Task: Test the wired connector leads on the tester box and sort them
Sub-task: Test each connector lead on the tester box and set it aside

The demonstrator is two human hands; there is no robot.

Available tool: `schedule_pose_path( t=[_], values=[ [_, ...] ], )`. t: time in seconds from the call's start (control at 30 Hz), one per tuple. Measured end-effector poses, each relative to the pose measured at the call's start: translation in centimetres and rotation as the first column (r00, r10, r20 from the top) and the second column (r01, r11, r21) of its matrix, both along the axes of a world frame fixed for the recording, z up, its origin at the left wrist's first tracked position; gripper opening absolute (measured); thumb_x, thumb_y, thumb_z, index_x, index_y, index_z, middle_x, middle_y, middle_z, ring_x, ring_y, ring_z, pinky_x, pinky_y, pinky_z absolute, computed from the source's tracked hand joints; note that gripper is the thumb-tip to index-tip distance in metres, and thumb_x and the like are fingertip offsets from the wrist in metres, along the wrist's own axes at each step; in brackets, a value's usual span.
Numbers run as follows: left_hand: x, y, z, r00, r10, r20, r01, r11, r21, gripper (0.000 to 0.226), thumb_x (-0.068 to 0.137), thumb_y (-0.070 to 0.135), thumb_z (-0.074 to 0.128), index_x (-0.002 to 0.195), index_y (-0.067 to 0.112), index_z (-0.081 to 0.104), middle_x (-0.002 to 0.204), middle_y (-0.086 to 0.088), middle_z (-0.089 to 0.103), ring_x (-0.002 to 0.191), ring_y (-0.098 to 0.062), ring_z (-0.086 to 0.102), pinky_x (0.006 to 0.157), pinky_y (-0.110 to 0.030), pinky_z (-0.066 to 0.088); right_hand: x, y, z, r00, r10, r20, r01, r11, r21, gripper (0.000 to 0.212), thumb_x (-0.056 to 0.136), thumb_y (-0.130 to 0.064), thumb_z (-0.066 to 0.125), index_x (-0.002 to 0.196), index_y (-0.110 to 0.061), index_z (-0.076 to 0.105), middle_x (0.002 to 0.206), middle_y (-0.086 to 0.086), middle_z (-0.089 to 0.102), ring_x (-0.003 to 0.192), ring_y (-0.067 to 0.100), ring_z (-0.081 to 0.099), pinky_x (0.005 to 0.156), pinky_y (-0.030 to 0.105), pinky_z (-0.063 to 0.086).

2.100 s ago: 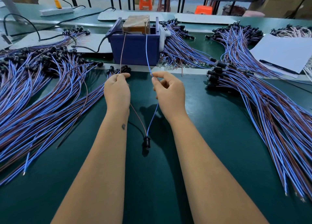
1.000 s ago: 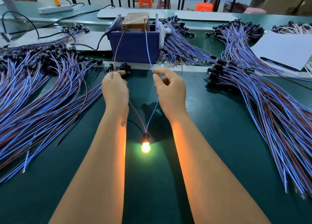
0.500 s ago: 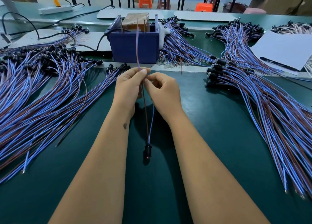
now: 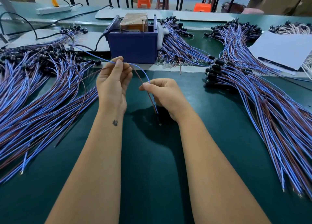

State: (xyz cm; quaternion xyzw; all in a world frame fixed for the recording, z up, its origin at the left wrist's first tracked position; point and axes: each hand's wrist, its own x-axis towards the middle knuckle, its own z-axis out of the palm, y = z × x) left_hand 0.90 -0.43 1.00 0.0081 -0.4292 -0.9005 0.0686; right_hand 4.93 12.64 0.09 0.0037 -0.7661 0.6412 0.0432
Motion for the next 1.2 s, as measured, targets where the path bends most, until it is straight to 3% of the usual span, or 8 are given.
schedule_pose_path(
  t=[0.17,0.33,0.43,0.53,0.67,0.8,0.97,1.2],
  values=[
    [-0.2,-0.5,-0.1,0.996,0.031,0.081,-0.029,0.999,-0.031,0.026,0.103,0.027,0.049,0.085,0.016,0.065,0.068,0.005,0.068,0.06,-0.008,0.063,0.056,-0.02,0.049,-0.1,-0.3,0.2,0.979,-0.188,-0.077,0.187,0.982,-0.03,0.013,0.094,-0.013,0.062,0.084,-0.009,0.07,0.042,-0.019,0.049,0.041,-0.003,0.045,0.046,0.008,0.033],
    [0.1,0.9,-0.6,0.997,0.053,0.048,-0.026,0.892,-0.451,0.029,0.101,0.026,0.05,0.074,0.023,0.061,0.058,0.011,0.064,0.052,-0.002,0.054,0.05,-0.015,0.038,0.2,0.1,0.8,0.864,-0.471,-0.177,0.397,0.855,-0.334,0.014,0.095,-0.01,0.057,0.083,-0.013,0.063,0.065,0.002,0.061,0.06,0.017,0.059,0.057,0.024,0.05],
    [0.5,1.9,-1.3,0.999,-0.047,-0.024,0.016,0.705,-0.709,0.025,0.096,0.023,0.057,0.071,0.023,0.064,0.062,0.009,0.069,0.058,-0.004,0.057,0.057,-0.02,0.048,0.0,0.8,0.9,0.761,-0.614,-0.21,0.524,0.772,-0.359,0.019,0.095,-0.013,0.057,0.077,-0.018,0.06,0.072,0.002,0.062,0.063,0.014,0.063,0.066,0.027,0.051],
    [1.1,3.0,-1.9,0.98,-0.193,-0.042,0.032,0.363,-0.931,0.019,0.09,0.031,0.061,0.074,0.025,0.069,0.073,0.008,0.072,0.072,-0.012,0.061,0.078,-0.035,0.051,-0.3,1.5,0.6,0.681,-0.697,-0.226,0.643,0.716,-0.272,0.02,0.096,-0.007,0.052,0.081,-0.019,0.058,0.072,-0.003,0.06,0.064,0.013,0.064,0.068,0.025,0.05],
    [2.6,4.9,-1.8,0.934,-0.335,-0.123,-0.102,0.08,-0.992,0.013,0.089,0.031,0.061,0.087,0.026,0.073,0.083,0.007,0.073,0.082,-0.013,0.065,0.077,-0.032,0.051,-0.5,2.4,0.2,0.645,-0.741,-0.187,0.693,0.671,-0.265,0.026,0.094,0.005,0.043,0.089,-0.016,0.059,0.073,-0.007,0.059,0.064,0.01,0.061,0.063,0.011,0.044],
    [3.8,5.9,-1.9,0.862,-0.477,-0.17,-0.125,0.125,-0.984,0.012,0.088,0.023,0.063,0.092,0.026,0.073,0.087,0.008,0.072,0.085,-0.014,0.063,0.072,-0.028,0.047,-0.2,3.6,0.2,0.614,-0.77,-0.173,0.739,0.638,-0.218,0.03,0.093,0.005,0.041,0.085,-0.019,0.056,0.076,-0.007,0.06,0.077,0.02,0.063,0.076,0.026,0.049],
    [6.0,8.3,-1.6,0.684,-0.668,-0.294,-0.371,0.028,-0.928,0.01,0.085,0.016,0.062,0.09,0.017,0.07,0.085,-0.002,0.066,0.087,-0.028,0.058,0.067,-0.039,0.047,1.0,7.4,0.4,0.675,-0.71,-0.202,0.732,0.68,0.054,0.033,0.091,0.004,0.04,0.079,-0.022,0.056,0.084,0.001,0.065,0.084,0.024,0.061,0.085,0.041,0.051],
    [9.9,10.8,-1.2,0.462,-0.846,-0.265,-0.327,0.115,-0.938,0.031,0.091,0.014,0.06,0.119,0.024,0.069,0.116,0.005,0.066,0.111,-0.021,0.055,0.081,-0.037,0.049,3.9,14.9,3.5,0.818,-0.512,-0.262,0.566,0.636,0.524,0.037,0.085,0.005,0.042,0.083,-0.023,0.066,0.079,-0.009,0.064,0.076,0.013,0.059,0.068,0.03,0.045]
  ],
)
